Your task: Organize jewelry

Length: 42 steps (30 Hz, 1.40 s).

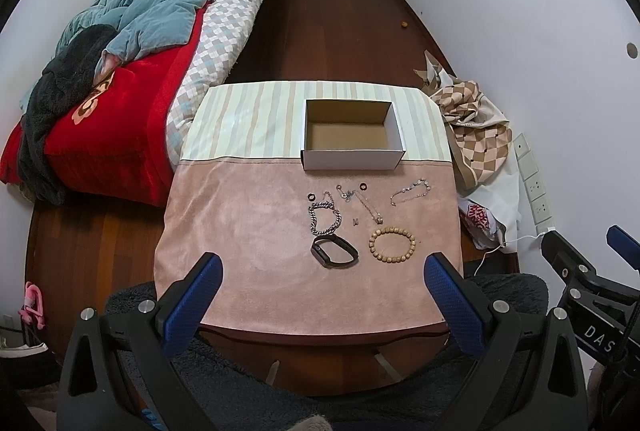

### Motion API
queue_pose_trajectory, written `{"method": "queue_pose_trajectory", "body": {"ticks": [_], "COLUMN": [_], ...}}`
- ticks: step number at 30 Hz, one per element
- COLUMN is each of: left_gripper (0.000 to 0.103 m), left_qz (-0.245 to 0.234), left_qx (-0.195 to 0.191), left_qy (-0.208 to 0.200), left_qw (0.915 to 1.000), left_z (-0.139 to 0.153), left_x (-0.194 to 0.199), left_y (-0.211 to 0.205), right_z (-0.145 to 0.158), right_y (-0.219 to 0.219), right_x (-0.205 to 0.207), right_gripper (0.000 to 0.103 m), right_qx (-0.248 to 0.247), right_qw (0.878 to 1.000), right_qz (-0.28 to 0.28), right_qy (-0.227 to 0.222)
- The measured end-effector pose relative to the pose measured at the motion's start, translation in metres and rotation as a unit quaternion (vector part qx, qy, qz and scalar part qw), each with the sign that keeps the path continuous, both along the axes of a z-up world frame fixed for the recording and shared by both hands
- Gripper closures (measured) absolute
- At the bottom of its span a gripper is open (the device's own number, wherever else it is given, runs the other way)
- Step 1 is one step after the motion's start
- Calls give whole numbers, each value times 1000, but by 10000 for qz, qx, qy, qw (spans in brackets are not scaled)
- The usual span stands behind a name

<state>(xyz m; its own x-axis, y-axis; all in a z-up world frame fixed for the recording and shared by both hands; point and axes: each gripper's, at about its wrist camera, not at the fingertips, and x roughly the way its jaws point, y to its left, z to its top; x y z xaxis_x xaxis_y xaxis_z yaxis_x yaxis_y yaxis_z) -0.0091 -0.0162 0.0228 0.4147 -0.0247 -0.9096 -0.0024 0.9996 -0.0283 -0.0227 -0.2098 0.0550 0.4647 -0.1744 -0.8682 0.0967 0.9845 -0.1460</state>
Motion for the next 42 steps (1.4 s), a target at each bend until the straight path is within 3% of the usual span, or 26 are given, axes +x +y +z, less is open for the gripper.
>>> {"method": "queue_pose_trajectory", "body": {"ticks": [11, 17, 23, 27, 31, 36, 37, 40, 42], "left_gripper": [0, 0, 0, 1, 1, 1, 5, 29, 39], "left_qz": [18, 275, 493, 397, 292, 347, 405, 557, 649], "left_qx": [-16, 162, 510, 562, 389, -31, -103, -417, -581], "left_qy": [-15, 26, 352, 872, 1421, 1884, 1996, 2258, 2346], "left_qw": [10000, 9995, 9969, 9938, 9886, 9815, 9790, 9717, 9682], "left_z": [-2, -33, -97, -150, -197, -240, -249, -268, -277], "left_x": [-1, 20, 50, 66, 74, 78, 79, 82, 83], "left_y": [2, 15, 35, 37, 34, 33, 33, 36, 37], "right_z": [2, -19, -88, -148, -207, -251, -258, -270, -276], "right_y": [2, -2, -13, -17, -18, -12, -11, -8, -7], "right_x": [0, 16, 55, 77, 89, 94, 95, 98, 101], "right_gripper": [0, 0, 0, 3, 11, 16, 17, 20, 22], "right_qx": [21, 83, 166, 287, 433, 476, 478, 508, 549], "right_qw": [10000, 9999, 9986, 9951, 9889, 9844, 9839, 9832, 9825], "right_qz": [16, -111, -200, -228, -273, -256, -259, -266, -279], "right_qy": [-17, 27, 466, 914, 1393, 1674, 1701, 1734, 1758]}}
